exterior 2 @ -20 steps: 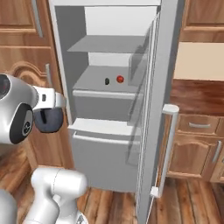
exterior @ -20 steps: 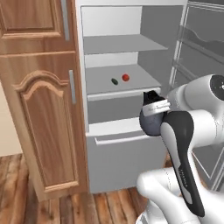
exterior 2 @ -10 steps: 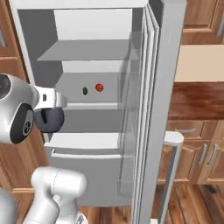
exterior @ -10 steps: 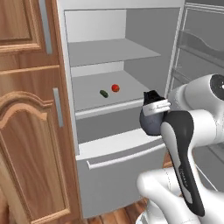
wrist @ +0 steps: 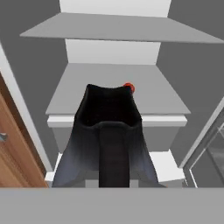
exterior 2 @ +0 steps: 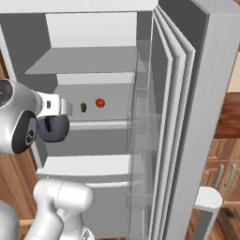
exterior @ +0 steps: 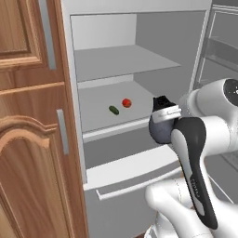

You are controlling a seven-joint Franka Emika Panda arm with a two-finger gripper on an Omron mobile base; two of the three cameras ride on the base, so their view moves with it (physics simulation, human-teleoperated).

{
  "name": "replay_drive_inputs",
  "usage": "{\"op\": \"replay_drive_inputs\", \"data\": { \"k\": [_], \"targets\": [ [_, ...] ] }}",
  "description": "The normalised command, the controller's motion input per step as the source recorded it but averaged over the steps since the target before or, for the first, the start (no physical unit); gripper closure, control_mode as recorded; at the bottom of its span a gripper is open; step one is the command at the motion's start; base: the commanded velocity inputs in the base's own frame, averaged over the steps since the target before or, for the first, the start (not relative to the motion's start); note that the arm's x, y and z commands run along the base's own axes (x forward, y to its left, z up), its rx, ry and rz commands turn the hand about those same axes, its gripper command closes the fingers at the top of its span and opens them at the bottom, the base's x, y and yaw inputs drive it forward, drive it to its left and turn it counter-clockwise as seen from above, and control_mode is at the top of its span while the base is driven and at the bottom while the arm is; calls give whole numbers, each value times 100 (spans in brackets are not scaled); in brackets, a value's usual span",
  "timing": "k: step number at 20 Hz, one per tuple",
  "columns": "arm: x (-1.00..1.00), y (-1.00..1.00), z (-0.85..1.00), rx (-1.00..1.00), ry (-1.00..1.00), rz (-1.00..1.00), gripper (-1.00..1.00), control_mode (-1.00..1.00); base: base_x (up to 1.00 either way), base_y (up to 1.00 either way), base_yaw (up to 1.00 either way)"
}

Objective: Move the apple and pickle from the top shelf to the second highest shelf to make space. Then, place the pitcher from the counter on the cleared top shelf.

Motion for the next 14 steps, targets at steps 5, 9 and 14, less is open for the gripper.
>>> {"op": "replay_drive_inputs", "data": {
  "k": [5, 9, 14],
  "targets": [
    [0, 0, 0, 0, 0, 0, 100, 100, 41, -10, 0],
    [0, 0, 0, 0, 0, 0, 100, 100, 36, -8, 1],
    [0, 0, 0, 0, 0, 0, 100, 100, 22, -7, 4]
  ]
}}
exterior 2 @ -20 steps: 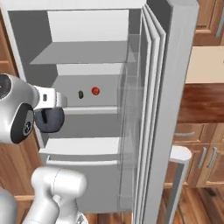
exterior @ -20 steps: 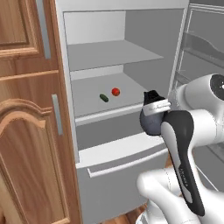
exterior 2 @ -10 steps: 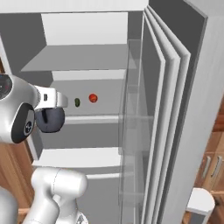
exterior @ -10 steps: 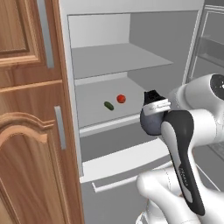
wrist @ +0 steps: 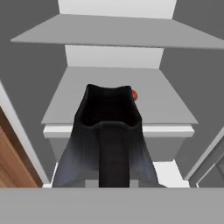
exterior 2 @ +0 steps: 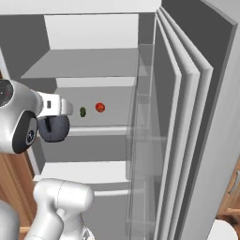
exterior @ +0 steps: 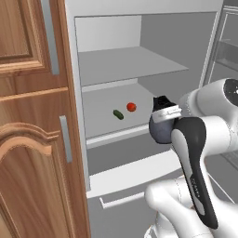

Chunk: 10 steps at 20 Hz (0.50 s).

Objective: Move the apple and pickle from the top shelf to the second highest shelf to make space. Then, place the pitcher from the counter on the cleared top shelf.

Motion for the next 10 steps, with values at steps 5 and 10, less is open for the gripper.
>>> {"op": "replay_drive_inputs", "data": {
  "k": [5, 10],
  "targets": [
    [1, 0, 0, 0, -9, 2, 100, -100, 7, 0, 4],
    [0, -1, 21, 0, -22, 3, 100, -100, 0, 0, 0]
  ]
}}
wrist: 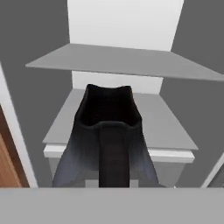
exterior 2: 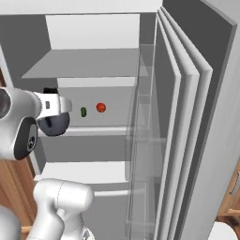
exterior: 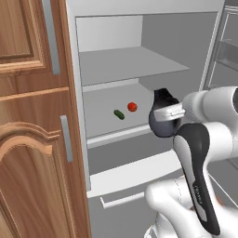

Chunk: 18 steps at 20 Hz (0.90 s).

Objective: Move the apple and pickle from the top shelf to the second highest shelf to make space. Then, place the pitcher from the counter on the cleared top shelf.

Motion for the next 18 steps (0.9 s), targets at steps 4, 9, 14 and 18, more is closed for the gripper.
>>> {"op": "replay_drive_inputs", "data": {
  "k": [4, 9, 14, 18],
  "targets": [
    [0, -3, 43, 0, -19, 0, 100, -100, 0, 0, 0],
    [0, -1, 57, 0, -11, 0, 100, -100, 0, 0, 0],
    [-1, -2, 61, 0, -8, 0, 100, -100, 0, 0, 0],
    [-7, 0, 58, 0, -8, 0, 100, -100, 0, 0, 0]
  ]
}}
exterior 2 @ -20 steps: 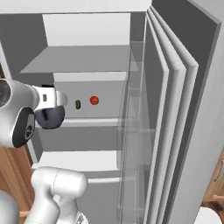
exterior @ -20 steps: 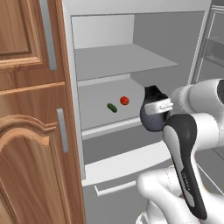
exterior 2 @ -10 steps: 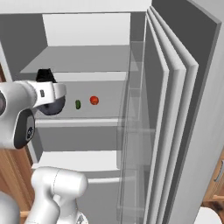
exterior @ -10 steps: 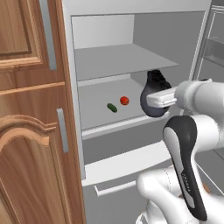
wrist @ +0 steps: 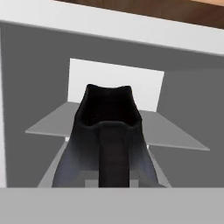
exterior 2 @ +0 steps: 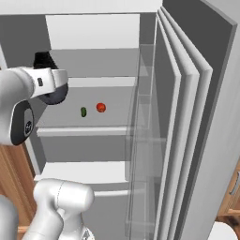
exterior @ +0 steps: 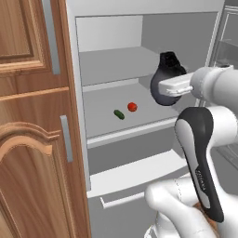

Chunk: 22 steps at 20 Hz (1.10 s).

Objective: Move the apple and pickle from the top shelf to the second highest shelf to make space. Then, place the pitcher from the counter on the cleared top shelf.

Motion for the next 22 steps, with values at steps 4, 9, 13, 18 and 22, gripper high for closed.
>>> {"op": "replay_drive_inputs", "data": {
  "k": [4, 9, 13, 18, 22],
  "targets": [
    [-5, 0, 50, 0, -9, 0, 100, -100, 0, 0, 0],
    [0, 0, 47, 0, -4, 0, 100, -100, 0, 0, 0],
    [0, 0, 1, 0, -3, 0, 100, -100, 0, 0, 0],
    [0, -6, -52, 0, -16, 0, 100, -100, 0, 0, 0],
    [0, -15, -54, 0, -25, 0, 100, -100, 0, 0, 0]
  ]
}}
